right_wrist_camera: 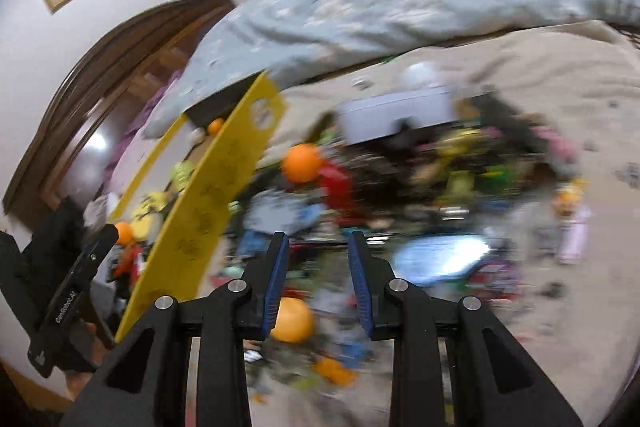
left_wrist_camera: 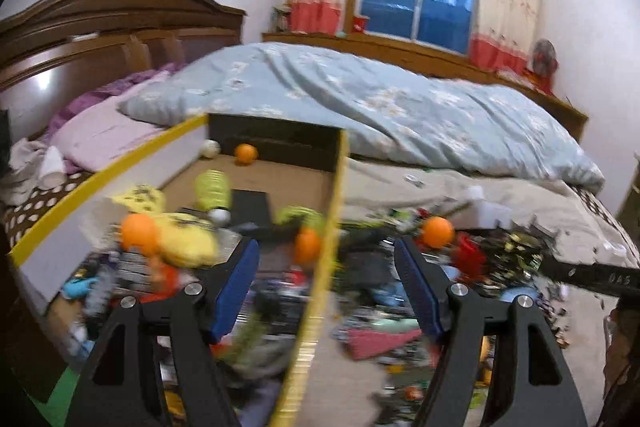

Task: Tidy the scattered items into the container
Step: 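Move both open tools from the box back over the toy pile, then grasp an orange ping-pong ball with the left tool while the right tool grasps a black square tray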

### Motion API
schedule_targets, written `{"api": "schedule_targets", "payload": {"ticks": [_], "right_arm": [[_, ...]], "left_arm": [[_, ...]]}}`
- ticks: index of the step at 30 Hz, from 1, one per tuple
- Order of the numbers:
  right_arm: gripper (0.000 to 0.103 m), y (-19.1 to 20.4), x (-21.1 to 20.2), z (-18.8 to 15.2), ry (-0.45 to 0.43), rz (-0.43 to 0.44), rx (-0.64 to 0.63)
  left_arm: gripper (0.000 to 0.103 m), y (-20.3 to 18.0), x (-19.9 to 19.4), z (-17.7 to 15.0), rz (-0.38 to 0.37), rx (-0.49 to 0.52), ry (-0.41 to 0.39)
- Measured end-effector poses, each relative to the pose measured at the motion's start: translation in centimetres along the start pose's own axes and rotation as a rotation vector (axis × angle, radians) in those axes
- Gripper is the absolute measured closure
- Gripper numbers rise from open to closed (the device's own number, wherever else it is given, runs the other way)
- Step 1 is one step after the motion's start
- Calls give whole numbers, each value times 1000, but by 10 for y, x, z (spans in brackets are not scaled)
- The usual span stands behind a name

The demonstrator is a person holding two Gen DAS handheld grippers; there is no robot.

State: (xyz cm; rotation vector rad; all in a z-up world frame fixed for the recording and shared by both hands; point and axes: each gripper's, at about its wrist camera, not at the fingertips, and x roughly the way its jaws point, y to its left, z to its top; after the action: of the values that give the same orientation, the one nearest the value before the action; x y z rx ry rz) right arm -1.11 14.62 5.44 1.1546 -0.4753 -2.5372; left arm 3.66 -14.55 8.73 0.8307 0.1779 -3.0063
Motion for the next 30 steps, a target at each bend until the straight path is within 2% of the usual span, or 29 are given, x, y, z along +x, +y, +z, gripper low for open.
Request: {"api": "schedule_targets", "payload": {"ticks": [3, 7, 11, 15, 22, 30], "right_arm": [[72, -35, -16, -1, -43, -62, 63], [72, -71, -28, -2, -41, -52, 131], [72, -85, -42, 4, -66, -96, 122], [72, -98, -54, 5, -106, -90, 137], [72, -106, -25, 16, -65, -130, 122], [72, -109, 18, 38, -38, -188, 121]], "left_arm": [[32, -32, 3, 0, -55, 49, 27], [28, -65, 8, -7, -97, 91, 43], [27, -84, 35, -15, -148, 50, 113], [27, -92, 68, -15, -148, 8, 183], [28, -94, 101, -9, -139, -61, 225], [27, -114, 136, -3, -136, -41, 262]]}}
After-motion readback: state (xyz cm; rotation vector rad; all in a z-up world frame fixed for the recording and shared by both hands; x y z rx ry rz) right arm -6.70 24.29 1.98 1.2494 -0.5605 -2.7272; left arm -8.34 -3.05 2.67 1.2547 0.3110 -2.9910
